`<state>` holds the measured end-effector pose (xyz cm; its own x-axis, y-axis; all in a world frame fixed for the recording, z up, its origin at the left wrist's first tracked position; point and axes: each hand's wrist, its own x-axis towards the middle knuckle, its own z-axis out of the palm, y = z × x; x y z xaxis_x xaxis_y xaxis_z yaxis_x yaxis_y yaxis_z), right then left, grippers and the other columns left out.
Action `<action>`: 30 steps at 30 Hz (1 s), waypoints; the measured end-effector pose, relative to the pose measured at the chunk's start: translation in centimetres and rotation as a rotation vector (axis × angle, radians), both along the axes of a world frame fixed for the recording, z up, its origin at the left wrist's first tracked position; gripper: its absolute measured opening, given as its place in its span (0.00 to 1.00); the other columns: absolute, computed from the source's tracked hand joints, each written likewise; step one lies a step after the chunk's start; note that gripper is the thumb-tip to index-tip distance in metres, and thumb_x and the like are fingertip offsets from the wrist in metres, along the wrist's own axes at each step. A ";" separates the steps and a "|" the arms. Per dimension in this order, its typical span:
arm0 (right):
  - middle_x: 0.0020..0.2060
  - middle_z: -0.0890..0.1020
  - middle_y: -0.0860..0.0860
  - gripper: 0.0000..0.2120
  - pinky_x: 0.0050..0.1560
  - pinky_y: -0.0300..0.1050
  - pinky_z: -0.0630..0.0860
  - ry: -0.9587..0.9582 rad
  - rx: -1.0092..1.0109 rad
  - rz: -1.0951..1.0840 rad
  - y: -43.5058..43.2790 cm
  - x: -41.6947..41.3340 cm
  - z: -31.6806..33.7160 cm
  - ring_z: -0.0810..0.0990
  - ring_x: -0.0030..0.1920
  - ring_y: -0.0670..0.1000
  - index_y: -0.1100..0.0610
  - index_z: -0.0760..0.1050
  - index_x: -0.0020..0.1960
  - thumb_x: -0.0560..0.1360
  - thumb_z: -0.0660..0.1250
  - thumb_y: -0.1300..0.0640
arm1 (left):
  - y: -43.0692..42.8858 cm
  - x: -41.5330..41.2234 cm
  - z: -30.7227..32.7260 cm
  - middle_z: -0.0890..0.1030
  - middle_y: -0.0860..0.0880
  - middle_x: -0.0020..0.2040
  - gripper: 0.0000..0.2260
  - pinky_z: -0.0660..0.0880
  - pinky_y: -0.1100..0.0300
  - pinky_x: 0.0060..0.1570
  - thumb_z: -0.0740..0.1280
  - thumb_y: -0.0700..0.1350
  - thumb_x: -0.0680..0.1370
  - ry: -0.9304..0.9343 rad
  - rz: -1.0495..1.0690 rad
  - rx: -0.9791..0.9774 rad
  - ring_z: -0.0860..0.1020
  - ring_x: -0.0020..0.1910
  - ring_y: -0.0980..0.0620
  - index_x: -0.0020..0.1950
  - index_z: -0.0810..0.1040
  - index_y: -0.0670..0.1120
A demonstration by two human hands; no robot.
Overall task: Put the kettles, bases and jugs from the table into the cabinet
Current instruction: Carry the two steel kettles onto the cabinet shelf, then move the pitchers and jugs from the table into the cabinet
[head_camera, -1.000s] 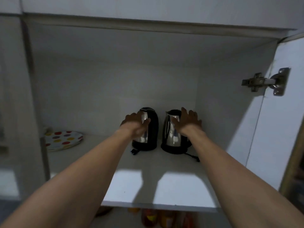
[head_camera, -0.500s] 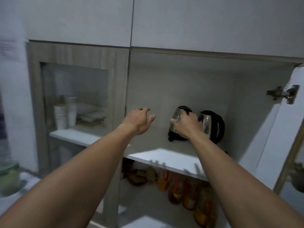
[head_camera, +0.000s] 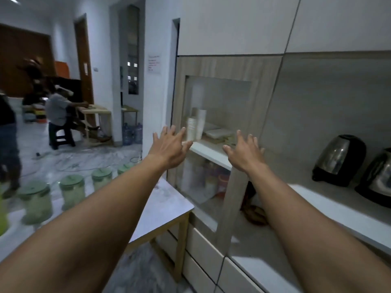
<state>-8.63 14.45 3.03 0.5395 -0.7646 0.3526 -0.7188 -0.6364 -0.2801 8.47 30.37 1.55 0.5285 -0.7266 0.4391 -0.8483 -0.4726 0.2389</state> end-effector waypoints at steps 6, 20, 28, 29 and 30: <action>0.81 0.56 0.62 0.37 0.76 0.70 0.54 0.023 0.005 0.220 8.1 8.8 -1.7 0.50 0.82 0.62 0.54 0.50 0.83 0.82 0.57 0.37 | 11.9 5.5 -2.2 0.51 0.43 0.82 0.30 0.45 0.35 0.75 0.47 0.63 0.83 0.051 0.259 0.054 0.46 0.80 0.40 0.82 0.51 0.52; 0.81 0.56 0.61 0.38 0.75 0.69 0.57 0.098 0.053 0.591 26.4 27.6 -5.5 0.52 0.81 0.62 0.53 0.47 0.83 0.82 0.55 0.36 | 32.9 15.5 -5.9 0.51 0.42 0.82 0.29 0.46 0.33 0.74 0.48 0.62 0.83 0.130 0.614 0.064 0.45 0.80 0.39 0.81 0.52 0.52; 0.79 0.60 0.61 0.35 0.74 0.67 0.60 0.093 0.094 0.733 35.0 36.2 -9.8 0.57 0.79 0.63 0.55 0.53 0.82 0.82 0.57 0.38 | 41.0 21.8 -10.3 0.53 0.43 0.81 0.29 0.48 0.33 0.74 0.47 0.63 0.82 0.151 0.733 0.042 0.47 0.80 0.40 0.81 0.52 0.53; 0.78 0.61 0.61 0.35 0.74 0.66 0.61 0.095 0.101 0.751 35.9 37.1 -10.5 0.58 0.79 0.63 0.55 0.53 0.81 0.82 0.57 0.39 | 41.7 22.6 -11.0 0.53 0.43 0.81 0.29 0.49 0.34 0.74 0.48 0.63 0.82 0.155 0.740 0.036 0.47 0.80 0.40 0.81 0.52 0.53; 0.78 0.62 0.61 0.34 0.73 0.66 0.62 0.101 0.110 0.765 36.7 37.8 -11.3 0.58 0.78 0.63 0.55 0.54 0.81 0.82 0.57 0.39 | 42.4 23.3 -11.6 0.54 0.43 0.81 0.29 0.50 0.34 0.74 0.48 0.63 0.82 0.167 0.743 0.033 0.48 0.80 0.40 0.81 0.53 0.53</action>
<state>29.20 51.14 -8.26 0.9566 -0.1944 0.2170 -0.1165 -0.9379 -0.3267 31.74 72.73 -10.06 0.9413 -0.1656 0.2941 -0.2583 -0.9143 0.3120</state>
